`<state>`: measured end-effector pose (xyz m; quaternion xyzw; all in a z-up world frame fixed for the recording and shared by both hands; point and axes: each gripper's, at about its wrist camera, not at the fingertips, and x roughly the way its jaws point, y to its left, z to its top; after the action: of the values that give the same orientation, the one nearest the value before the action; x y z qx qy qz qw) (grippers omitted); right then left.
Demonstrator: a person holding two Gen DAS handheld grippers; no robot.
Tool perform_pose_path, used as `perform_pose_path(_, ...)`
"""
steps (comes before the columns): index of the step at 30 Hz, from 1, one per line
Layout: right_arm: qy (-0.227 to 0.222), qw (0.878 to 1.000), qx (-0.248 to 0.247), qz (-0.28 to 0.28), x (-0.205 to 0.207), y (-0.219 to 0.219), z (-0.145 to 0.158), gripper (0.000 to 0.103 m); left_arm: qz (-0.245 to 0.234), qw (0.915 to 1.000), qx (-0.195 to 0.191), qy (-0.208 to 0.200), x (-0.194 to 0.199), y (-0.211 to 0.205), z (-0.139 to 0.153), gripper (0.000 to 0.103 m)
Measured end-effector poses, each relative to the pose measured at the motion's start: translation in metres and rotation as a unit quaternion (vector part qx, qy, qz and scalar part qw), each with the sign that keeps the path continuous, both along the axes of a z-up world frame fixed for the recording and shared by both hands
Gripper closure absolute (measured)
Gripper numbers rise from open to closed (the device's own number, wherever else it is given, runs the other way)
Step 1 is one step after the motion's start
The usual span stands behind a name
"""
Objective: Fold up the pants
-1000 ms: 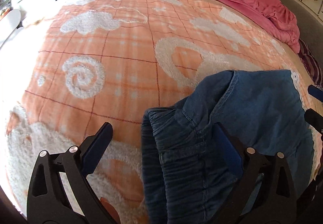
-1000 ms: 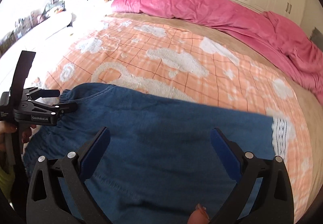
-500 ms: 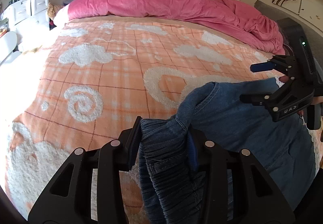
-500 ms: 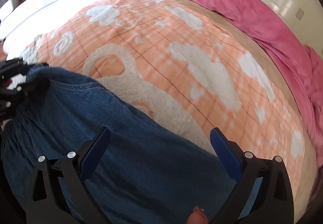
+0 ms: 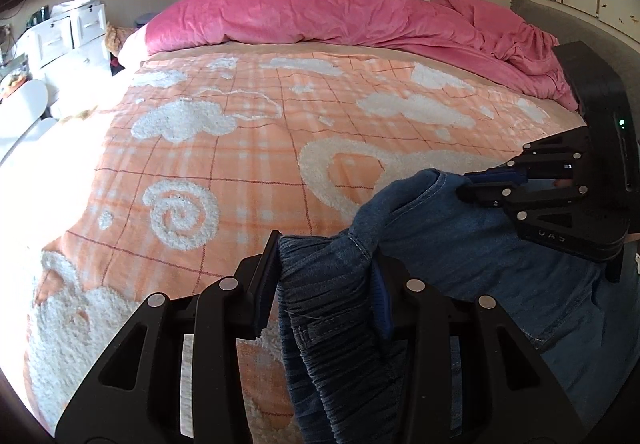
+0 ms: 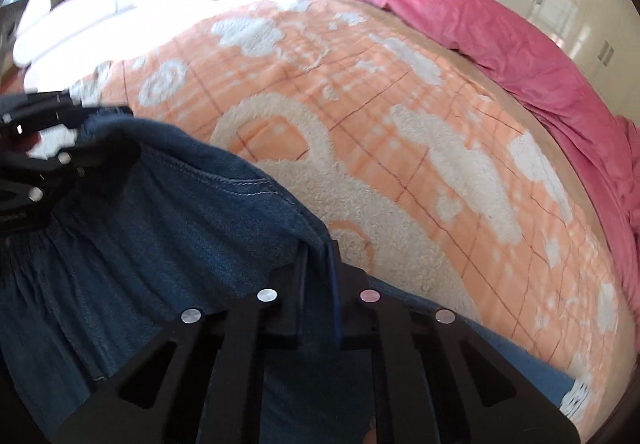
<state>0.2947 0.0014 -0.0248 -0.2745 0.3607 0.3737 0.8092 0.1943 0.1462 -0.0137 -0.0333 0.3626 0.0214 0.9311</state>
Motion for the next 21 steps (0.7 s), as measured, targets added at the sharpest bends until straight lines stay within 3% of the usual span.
perform_pose_path(11,-0.038,0.989,0.136,-0.045,-0.058,-0.050,0.053,0.097,-0.022,0.9968,0.037,-0.067,-0.027,-0.015,0.029,0.070)
perform_pose_path(15,-0.050,0.985,0.156,-0.050,-0.090,-0.067,0.064,0.097,-0.038,0.9943,0.039,-0.092,-0.049,-0.022,0.042,0.070)
perform_pose_path(21,-0.058,0.984,0.166,-0.025,-0.152,-0.091,0.068,0.097,-0.064,0.9898,0.085,-0.095,-0.089,-0.037,0.044,0.069)
